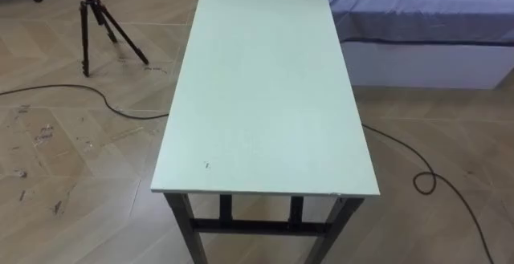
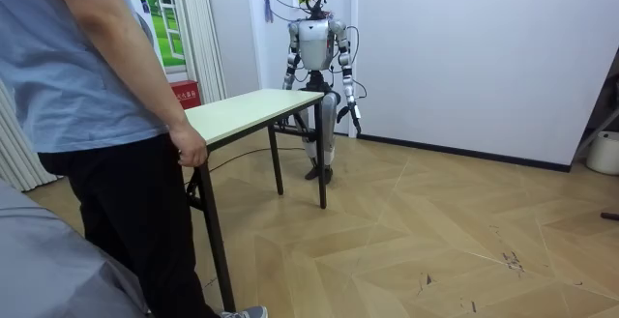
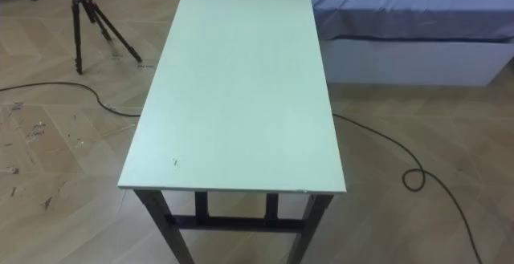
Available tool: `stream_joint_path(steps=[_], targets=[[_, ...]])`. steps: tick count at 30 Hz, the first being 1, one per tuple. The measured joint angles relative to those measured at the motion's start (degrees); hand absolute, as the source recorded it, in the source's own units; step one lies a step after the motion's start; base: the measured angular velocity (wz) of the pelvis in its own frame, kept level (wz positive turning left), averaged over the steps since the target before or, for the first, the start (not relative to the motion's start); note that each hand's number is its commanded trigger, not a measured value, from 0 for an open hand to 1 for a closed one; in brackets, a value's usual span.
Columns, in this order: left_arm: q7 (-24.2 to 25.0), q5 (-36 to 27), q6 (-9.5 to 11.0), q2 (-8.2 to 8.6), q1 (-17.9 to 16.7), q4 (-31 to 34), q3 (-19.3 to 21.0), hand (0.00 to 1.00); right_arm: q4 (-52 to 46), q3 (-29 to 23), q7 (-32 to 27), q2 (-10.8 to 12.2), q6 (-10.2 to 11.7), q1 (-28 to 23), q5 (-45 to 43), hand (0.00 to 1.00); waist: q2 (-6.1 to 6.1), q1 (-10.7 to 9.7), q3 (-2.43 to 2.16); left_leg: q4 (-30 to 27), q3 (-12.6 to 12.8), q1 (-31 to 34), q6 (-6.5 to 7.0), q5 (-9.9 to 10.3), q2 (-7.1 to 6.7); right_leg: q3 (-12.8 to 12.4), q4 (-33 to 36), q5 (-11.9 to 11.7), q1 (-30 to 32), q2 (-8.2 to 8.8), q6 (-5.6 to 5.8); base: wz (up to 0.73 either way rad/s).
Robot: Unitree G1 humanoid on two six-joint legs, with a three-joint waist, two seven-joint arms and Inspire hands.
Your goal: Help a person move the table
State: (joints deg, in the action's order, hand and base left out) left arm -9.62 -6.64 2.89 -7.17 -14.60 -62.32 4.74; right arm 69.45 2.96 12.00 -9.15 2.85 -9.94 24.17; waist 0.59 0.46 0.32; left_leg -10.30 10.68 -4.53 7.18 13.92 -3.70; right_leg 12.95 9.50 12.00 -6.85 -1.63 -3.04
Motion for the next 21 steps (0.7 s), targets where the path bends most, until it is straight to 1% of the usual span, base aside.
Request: stream_joint_path(steps=[4, 8, 10, 12, 14, 15, 17, 19, 20, 21], targets=[[0.0, -0.1, -0.1, 0.01, 0.0, -0.1, 0.1, 0.00, 0.8, -0.4, 0.7, 0.0, -0.6, 0.7, -0.1, 0.00, -0.09, 0.1, -0.13, 0.0, 0.0, 0.4, 0.00, 0.0, 0.00, 0.0, 0.1, 0.0, 0.6, 0.00, 0.00, 0.00], [0.3, -1.1, -1.4, 0.00, 0.0, -0.3, 0.3, 0.00, 2.2, -0.4, 1.2, 0.0, -1.3, 1.6, 0.4, 0.00, -0.10, 0.0, -0.36, -0.5, 0.0, 0.8, 0.00, 0.0, 0.00, -0.1, 0.0, 0.0, 1.1, 0.02, 0.00, 0.00], [1.2, -3.1, -2.2, 0.01, 0.1, -0.3, 0.6, 0.00, 2.5, -0.4, 1.4, 0.0, -1.7, 1.9, 0.6, 0.00, -0.10, 0.0, -0.33, -0.6, 0.0, 0.8, 0.00, 0.0, 0.00, -0.1, 0.0, 0.0, 1.0, 0.02, 0.00, 0.00], [2.8, -8.0, -2.5, -0.03, 0.0, -0.6, 0.8, 0.00, 3.0, -0.4, 2.0, 0.0, -1.8, 2.1, 1.4, 0.00, -0.10, 0.0, -0.30, -0.6, 0.0, 0.8, 0.00, 0.0, 0.01, 0.2, 0.0, 0.0, 0.9, 0.05, 0.00, 0.00], [4.5, -11.3, -2.6, -0.03, 0.0, -0.5, 1.2, 0.00, 3.1, -1.2, 3.0, 0.0, -2.0, 2.1, 1.8, 0.00, -0.15, 0.1, -0.24, -0.7, 0.0, 0.8, 0.00, 0.0, 0.01, 0.0, 0.0, 0.0, 1.0, 0.07, 0.00, 0.00], [5.5, -12.2, -2.6, -0.06, 0.0, -0.5, 1.7, 0.00, 3.0, -2.1, 3.7, 0.0, -2.4, 2.1, 1.9, 0.00, -0.16, 0.1, -0.20, -0.7, 0.0, 0.9, 0.00, 0.0, 0.00, 0.0, 0.1, 0.0, 1.0, 0.08, 0.00, 0.00], [6.8, -14.3, -2.6, -0.15, 0.0, -0.3, 1.9, 0.00, 2.6, -2.2, 4.1, -0.1, -2.6, 2.2, 2.4, 0.00, -0.28, 0.1, -0.20, -0.9, 0.0, 0.9, 0.00, 0.0, 0.02, 0.0, 0.2, 0.0, 1.1, 0.08, 0.00, 0.00], [7.9, -16.7, -2.7, -0.15, -0.1, 0.6, 1.9, 0.00, 1.5, -2.2, 4.5, -0.1, -3.0, 1.9, 2.6, 0.00, -0.38, 0.2, -0.18, -0.8, 0.0, 1.1, 0.00, 0.0, 0.03, -0.1, 0.3, 0.0, 1.2, 0.07, 0.00, 0.00], [8.7, -18.0, -2.7, -0.17, -0.2, 2.1, 1.9, 0.00, 0.2, -2.2, 5.2, -0.1, -3.4, 1.8, 2.5, 0.00, -0.41, 0.2, -0.18, -0.6, 0.0, 1.3, 0.00, 0.0, 0.04, -0.2, 0.3, 0.0, 1.2, 0.07, 0.00, 0.00], [9.5, -19.1, -2.7, -0.26, -0.2, 3.3, 1.9, 0.00, -2.5, -2.2, 5.8, -0.2, -4.2, 1.3, 2.5, 0.00, -0.41, 0.3, -0.19, -0.5, 0.0, 1.4, 0.00, 0.0, 0.04, -0.1, 0.3, 0.0, 1.3, 0.09, 0.00, 0.00]])
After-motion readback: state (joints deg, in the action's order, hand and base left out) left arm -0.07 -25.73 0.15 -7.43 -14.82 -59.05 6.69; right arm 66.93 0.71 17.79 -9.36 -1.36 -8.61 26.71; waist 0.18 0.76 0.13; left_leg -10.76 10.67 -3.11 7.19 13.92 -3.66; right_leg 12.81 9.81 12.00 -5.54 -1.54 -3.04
